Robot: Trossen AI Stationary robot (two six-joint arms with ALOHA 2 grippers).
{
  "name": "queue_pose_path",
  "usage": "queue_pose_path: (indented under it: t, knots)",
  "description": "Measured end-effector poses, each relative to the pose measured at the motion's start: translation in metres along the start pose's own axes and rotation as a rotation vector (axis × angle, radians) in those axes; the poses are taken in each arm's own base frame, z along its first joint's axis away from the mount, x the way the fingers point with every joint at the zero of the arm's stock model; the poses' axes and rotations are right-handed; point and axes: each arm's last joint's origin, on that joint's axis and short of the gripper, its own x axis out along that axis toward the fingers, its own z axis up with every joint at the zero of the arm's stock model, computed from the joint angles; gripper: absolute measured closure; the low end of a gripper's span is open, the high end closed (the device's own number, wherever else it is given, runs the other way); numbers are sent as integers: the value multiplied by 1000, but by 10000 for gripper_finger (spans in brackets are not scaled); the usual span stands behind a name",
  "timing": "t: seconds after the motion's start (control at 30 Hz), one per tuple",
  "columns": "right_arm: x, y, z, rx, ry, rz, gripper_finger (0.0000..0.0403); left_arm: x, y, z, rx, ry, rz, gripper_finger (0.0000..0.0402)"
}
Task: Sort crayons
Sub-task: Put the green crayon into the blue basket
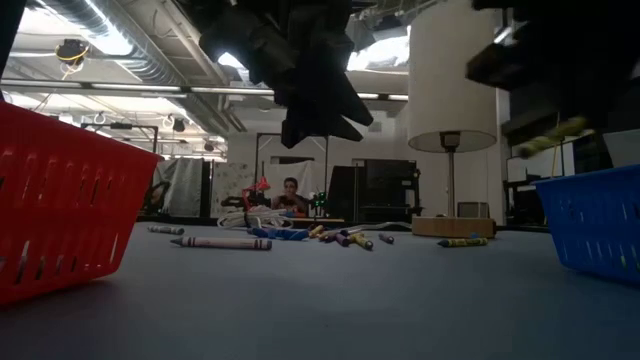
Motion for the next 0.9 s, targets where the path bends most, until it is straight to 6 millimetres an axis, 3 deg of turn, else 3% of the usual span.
queue_pose_path:
  t: [0.2,0.33,0.53,0.77,0.9]
  knots:
    - [2,24,-11,76,55,-1,374,0,4,-2,24,16,43,276]
    - [3,37,-15,94,61,3,374,-3,19,-1,63,58,95,276]
    - [4,47,-19,64,66,8,373,-14,58,0,158,170,197,276]
    - [4,47,-19,66,65,7,371,-34,109,1,255,303,286,276]
    - [4,47,-19,78,66,7,351,-46,132,2,290,344,312,276]
